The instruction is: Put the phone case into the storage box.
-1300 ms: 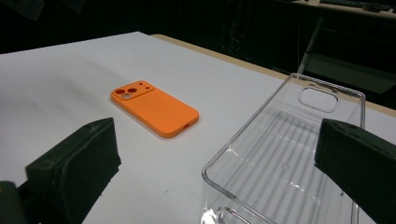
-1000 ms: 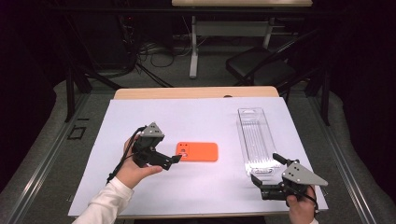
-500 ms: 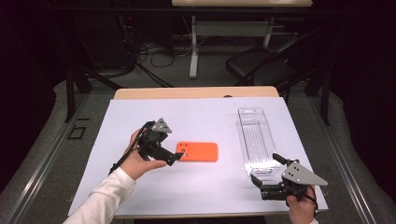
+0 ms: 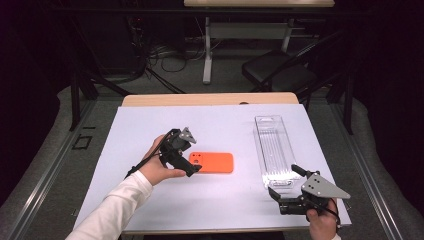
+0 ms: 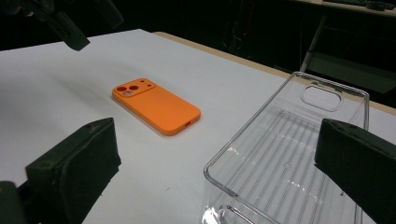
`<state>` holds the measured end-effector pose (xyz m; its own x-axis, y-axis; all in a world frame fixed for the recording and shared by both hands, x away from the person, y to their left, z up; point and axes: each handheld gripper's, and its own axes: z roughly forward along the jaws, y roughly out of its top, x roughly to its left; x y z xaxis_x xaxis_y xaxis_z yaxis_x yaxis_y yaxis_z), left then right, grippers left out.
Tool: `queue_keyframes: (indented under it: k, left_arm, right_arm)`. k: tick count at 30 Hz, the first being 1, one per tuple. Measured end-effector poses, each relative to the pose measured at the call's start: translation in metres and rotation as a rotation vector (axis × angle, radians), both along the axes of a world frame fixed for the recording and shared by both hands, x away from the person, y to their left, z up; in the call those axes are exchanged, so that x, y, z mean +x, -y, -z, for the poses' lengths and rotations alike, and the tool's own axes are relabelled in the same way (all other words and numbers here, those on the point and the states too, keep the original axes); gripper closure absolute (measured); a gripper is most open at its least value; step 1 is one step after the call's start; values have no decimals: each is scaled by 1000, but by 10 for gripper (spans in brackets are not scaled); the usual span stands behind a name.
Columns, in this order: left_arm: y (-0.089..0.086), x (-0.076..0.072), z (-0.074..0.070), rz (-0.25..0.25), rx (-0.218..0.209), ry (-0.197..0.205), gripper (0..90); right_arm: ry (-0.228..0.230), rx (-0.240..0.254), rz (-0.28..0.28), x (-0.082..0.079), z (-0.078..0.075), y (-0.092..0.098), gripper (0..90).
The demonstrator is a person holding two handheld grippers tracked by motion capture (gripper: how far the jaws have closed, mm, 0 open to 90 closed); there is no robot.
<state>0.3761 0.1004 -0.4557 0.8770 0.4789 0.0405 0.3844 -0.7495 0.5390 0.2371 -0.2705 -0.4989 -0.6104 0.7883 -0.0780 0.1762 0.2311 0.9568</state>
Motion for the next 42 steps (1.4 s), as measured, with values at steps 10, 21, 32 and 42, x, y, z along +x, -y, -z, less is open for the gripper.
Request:
queue_keyframes:
  k: [10, 21, 32, 42]
  left_arm:
    - [14, 9, 1, 68, 54, -8, 6]
    - [19, 28, 4, 49, 55, -32, 8]
    - [24, 51, 8, -13, 4, -75, 157]
    - [26, 70, 20, -73, 5, -104, 359]
  right_arm:
    - [0, -2, -2, 0, 0, 0, 0]
    - [-2, -3, -7, 0, 0, 0, 0]
    - [-3, -6, -9, 1, 1, 0, 0]
    - [-12, 0, -10, 1, 1, 0, 0]
